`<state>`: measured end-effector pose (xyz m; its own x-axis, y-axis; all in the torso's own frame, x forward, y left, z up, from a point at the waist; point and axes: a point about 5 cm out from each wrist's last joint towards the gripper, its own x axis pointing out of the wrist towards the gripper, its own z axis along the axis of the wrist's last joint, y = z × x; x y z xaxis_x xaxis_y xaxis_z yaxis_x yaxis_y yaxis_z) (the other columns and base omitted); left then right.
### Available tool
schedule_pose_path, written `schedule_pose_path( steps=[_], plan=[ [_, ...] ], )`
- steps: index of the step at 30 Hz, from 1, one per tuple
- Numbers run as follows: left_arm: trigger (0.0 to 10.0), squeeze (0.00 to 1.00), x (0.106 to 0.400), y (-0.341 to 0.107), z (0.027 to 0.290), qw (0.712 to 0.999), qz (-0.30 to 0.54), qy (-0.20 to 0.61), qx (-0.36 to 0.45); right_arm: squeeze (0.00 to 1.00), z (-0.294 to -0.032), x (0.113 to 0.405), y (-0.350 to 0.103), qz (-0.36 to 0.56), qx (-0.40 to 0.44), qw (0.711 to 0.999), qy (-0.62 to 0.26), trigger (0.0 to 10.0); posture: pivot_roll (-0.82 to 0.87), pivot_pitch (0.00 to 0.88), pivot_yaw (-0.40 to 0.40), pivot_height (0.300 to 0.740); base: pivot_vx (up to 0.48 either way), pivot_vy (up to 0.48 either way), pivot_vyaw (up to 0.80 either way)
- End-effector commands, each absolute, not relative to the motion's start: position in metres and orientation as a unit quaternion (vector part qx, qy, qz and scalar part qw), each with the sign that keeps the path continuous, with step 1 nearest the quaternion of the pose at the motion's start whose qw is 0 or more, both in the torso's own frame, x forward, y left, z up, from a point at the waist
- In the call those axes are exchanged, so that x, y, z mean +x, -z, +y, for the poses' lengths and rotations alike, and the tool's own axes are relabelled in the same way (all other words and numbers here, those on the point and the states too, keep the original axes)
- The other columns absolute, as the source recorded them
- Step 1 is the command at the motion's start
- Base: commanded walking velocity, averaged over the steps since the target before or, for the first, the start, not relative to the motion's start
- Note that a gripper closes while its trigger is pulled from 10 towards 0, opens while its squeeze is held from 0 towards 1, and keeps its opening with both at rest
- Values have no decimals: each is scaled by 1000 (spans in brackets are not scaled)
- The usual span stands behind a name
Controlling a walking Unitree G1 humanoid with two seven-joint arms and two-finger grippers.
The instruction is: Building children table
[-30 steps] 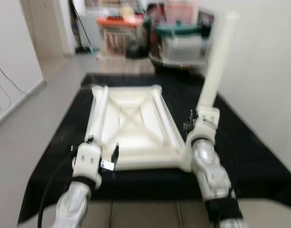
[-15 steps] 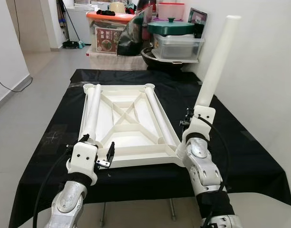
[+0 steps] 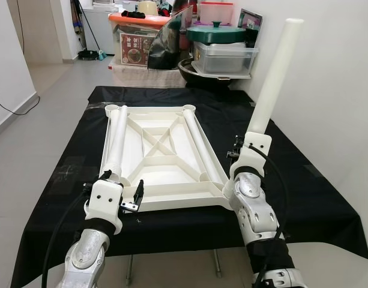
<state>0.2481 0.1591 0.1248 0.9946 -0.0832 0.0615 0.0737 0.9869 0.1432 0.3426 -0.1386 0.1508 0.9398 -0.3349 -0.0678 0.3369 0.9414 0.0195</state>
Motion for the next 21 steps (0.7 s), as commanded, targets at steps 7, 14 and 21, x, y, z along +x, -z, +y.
schedule_pose_path(
  steps=[7,14,21],
  plan=[
    [10000,0,252,-123,158,996,-28,42,77,0,-151,328,-100,153,11,969,196,10000,43,0,-79,740,0,0,0],
    [10000,0,253,-122,157,996,-28,45,77,0,-152,329,-110,141,28,970,197,10000,33,0,-74,740,0,0,0],
    [10000,0,254,-121,156,996,-28,48,76,875,-149,329,-121,123,47,974,187,10000,30,0,-72,740,0,0,0]
  ],
)
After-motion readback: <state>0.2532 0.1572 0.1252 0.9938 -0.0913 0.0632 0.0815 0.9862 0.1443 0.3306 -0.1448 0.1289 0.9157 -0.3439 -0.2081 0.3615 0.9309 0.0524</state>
